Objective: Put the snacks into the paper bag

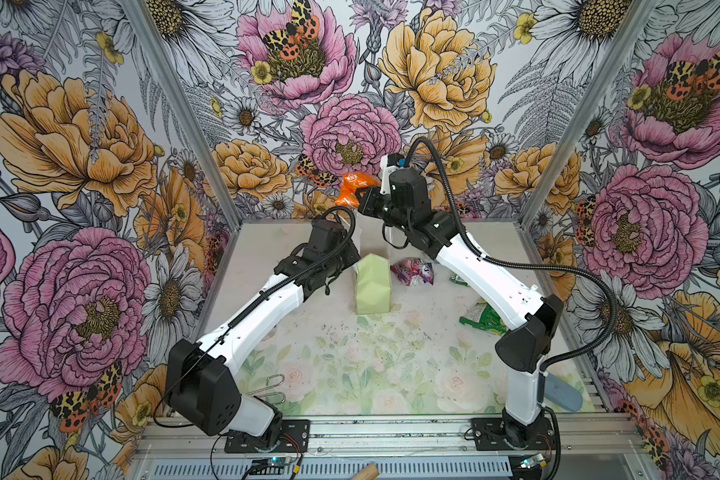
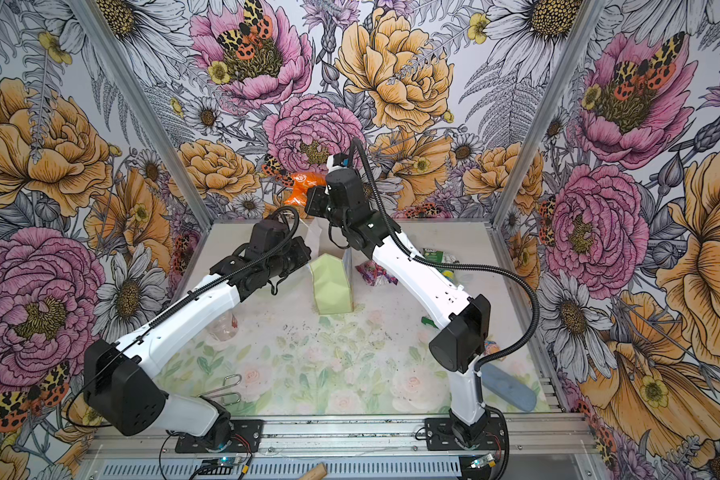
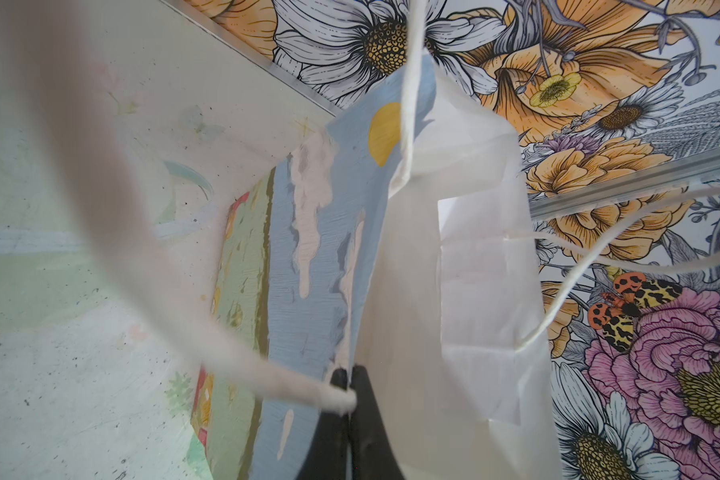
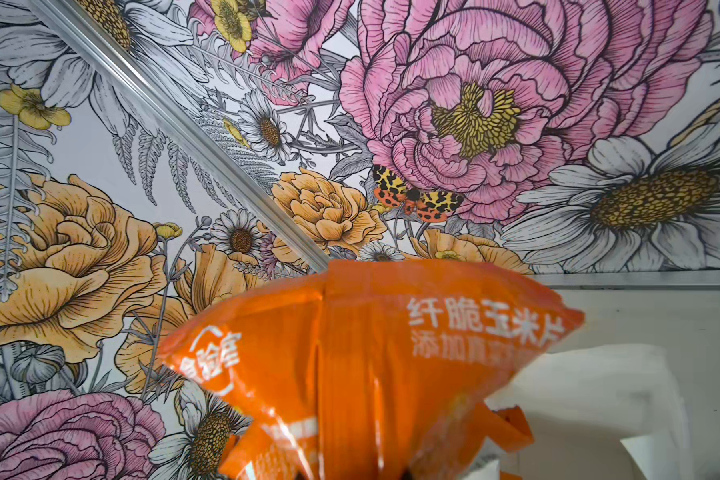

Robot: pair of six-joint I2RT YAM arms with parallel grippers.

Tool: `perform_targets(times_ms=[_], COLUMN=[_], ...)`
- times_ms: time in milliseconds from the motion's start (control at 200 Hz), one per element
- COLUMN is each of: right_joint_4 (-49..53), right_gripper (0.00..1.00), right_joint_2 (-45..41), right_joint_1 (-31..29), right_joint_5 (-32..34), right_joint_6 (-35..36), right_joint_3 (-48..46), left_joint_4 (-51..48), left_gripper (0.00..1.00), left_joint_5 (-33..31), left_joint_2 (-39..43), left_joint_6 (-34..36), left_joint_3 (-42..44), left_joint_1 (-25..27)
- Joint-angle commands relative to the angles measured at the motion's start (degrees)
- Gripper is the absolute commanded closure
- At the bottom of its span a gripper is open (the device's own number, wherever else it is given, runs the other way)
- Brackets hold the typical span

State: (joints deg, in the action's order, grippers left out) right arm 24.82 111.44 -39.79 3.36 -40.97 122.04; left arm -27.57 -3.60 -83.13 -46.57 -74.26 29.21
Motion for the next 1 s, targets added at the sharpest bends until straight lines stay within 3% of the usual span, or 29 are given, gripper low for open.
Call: perform_targets(times_ms=[0, 460, 766, 996], right_joint_4=[0.3, 0.5, 2.8, 2.8], right_gripper=[1.0, 1.0, 1.0, 1.0], right_joint_2=[-2.5, -6.5, -6.8, -5.0], right_joint_1=[0.1, 0.2, 0.3, 0.3], right_joint_5=[2.4, 6.1, 11.7, 11.0], right_joint_6=[1.2, 4.2, 5.4, 5.0], right_joint_3=[-3.0, -11.6, -12.5, -12.0], left_joint_4=[-0.3, -0.3, -0.3, -0.3], left_gripper=[1.0, 1.0, 1.0, 1.0], left_joint_5=[0.1, 0.3, 0.2, 0.0], left_joint_2=[0.9, 0.4, 0.6, 0.6], left_joint_6=[0.4, 0.2, 0.0, -0.1], left_joint_3=[0.8, 0.7, 0.7, 0.7], left_joint_1=[-0.6, -0.6, -0.5, -0.5])
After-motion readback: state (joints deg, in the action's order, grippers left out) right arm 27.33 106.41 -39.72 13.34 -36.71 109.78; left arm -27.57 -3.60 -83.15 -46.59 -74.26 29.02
